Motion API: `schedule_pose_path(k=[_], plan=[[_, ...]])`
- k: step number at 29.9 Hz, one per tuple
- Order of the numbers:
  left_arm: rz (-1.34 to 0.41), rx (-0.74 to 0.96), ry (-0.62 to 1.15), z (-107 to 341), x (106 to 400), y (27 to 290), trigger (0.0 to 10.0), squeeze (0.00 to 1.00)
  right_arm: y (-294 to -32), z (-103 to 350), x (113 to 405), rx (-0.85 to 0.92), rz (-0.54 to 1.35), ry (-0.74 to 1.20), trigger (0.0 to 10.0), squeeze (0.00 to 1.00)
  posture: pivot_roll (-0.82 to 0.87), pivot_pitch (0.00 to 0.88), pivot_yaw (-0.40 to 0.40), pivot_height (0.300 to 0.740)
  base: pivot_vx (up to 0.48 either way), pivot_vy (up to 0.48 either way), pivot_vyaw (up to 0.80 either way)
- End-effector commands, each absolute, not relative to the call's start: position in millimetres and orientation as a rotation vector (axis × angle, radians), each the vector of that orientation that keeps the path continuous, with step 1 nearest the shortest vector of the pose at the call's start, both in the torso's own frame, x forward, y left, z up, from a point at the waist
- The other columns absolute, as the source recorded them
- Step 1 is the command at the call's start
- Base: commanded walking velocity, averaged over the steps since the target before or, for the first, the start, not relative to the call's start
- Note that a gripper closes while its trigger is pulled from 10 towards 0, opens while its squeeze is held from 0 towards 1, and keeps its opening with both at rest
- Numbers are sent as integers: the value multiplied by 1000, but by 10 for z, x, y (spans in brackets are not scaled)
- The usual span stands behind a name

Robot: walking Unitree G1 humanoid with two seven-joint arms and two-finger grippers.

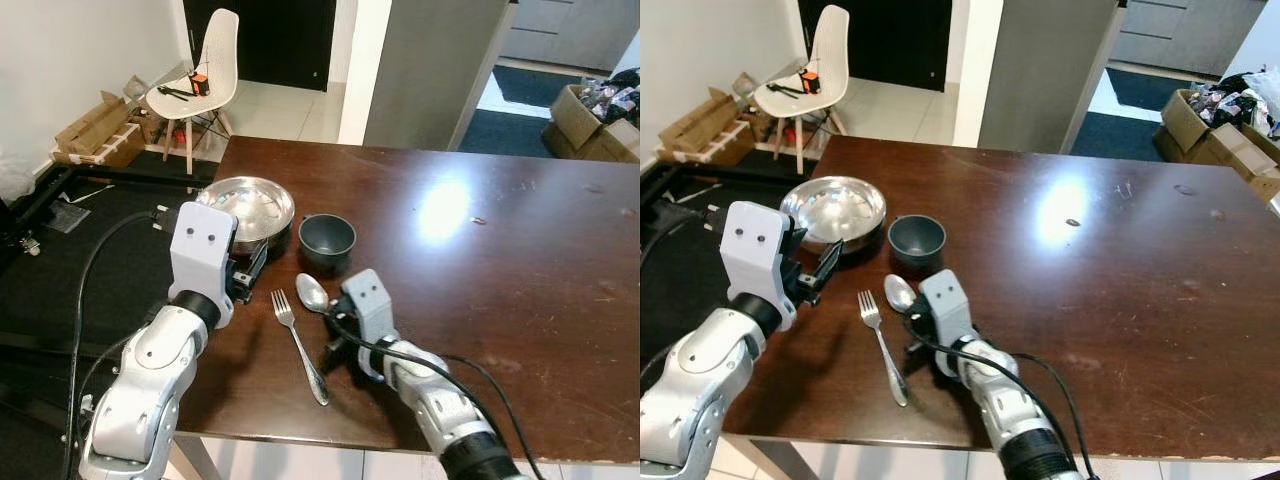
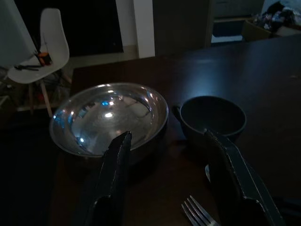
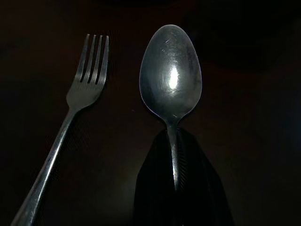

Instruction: Setting the table

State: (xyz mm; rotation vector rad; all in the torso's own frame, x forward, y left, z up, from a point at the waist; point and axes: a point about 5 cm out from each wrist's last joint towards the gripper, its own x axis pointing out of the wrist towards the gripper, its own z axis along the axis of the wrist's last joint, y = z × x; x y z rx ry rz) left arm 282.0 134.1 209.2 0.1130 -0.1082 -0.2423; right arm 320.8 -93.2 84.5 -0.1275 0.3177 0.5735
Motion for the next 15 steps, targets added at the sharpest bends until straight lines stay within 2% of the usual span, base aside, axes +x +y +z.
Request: schedule_pose_path(k=[1, 2, 4, 6, 11, 12, 15], plan=[[-255, 114, -105, 2078, 2823, 1315, 10000, 0, -1074, 546, 3064, -117, 547, 470, 0, 0, 93, 69, 30, 740, 0, 0, 0], [-256, 113, -105, 2079, 2824, 1310, 10000, 0, -1083, 690, 3083, -101, 561, 386, 0, 0, 94, 71, 31, 740, 0, 0, 0], [-256, 113, -105, 2079, 2825, 1310, 10000, 0, -1083, 744, 3089, -94, 566, 357, 0, 0, 94, 71, 31, 740, 0, 0, 0], [-252, 113, -105, 2079, 2825, 1322, 10000, 0, -1072, 1155, 3120, -33, 573, 135, 0, 0, 91, 71, 35, 740, 0, 0, 0], [-248, 115, -103, 2077, 2827, 1341, 10000, 0, -1066, 1547, 3062, 59, 580, -35, 0, 0, 81, 68, 41, 740, 0, 0, 0], [-247, 116, -103, 2075, 2831, 1346, 10000, 0, -1068, 1657, 3018, 84, 572, -76, 10000, 0, 77, 65, 43, 740, 0, 0, 0], [-249, 117, -103, 2079, 2850, 1347, 10000, 0, -1063, 1805, 2898, 115, 557, -135, 10000, 0, 68, 62, 51, 740, 0, 0, 0]])
